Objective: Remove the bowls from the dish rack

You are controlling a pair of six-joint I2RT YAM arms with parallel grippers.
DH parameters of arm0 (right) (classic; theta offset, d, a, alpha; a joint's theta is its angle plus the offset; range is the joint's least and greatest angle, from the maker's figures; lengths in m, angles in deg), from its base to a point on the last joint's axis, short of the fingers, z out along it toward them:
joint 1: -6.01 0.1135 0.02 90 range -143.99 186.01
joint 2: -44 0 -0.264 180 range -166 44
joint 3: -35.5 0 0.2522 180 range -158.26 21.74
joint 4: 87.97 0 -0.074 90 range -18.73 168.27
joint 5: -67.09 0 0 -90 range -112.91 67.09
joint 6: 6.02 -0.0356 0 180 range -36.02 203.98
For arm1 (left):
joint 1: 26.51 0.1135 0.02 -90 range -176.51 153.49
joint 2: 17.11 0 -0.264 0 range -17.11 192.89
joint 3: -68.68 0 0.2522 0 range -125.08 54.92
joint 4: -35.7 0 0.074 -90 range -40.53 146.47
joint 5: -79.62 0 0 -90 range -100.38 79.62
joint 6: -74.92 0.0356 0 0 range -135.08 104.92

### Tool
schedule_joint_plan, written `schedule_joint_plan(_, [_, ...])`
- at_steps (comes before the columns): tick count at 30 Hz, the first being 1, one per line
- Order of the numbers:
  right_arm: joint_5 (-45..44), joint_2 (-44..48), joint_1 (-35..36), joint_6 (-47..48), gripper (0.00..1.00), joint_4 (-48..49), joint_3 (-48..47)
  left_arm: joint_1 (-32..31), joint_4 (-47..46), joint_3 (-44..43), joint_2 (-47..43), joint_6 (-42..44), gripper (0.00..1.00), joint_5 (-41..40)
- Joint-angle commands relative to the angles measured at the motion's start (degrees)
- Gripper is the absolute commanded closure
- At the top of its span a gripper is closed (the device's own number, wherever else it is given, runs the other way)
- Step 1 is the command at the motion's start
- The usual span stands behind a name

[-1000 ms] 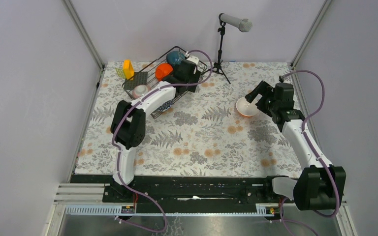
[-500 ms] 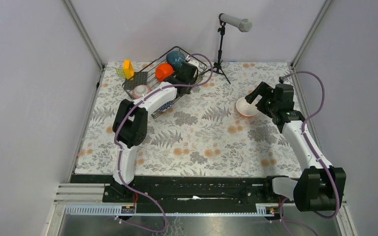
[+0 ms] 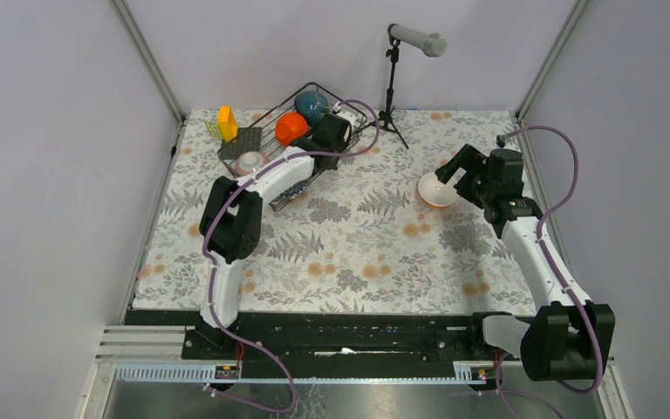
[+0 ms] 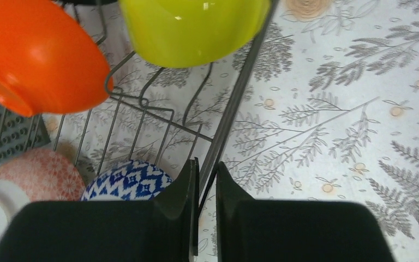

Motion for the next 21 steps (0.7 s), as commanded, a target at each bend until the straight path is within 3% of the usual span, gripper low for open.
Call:
schedule_joint_plan(1, [0.69,2.02,-0.16,0.51,0.0,0.05,0.22,0.05,0.71,1.49,-2.25,-2.11,0.98,0.05])
schedule_joint_plan(21, [2.29,2.1,-0.16,-0.22,0.0,-0.08,0.25,-1.34,3.18,14.34,-16.08,-2.97,1.0,10.39])
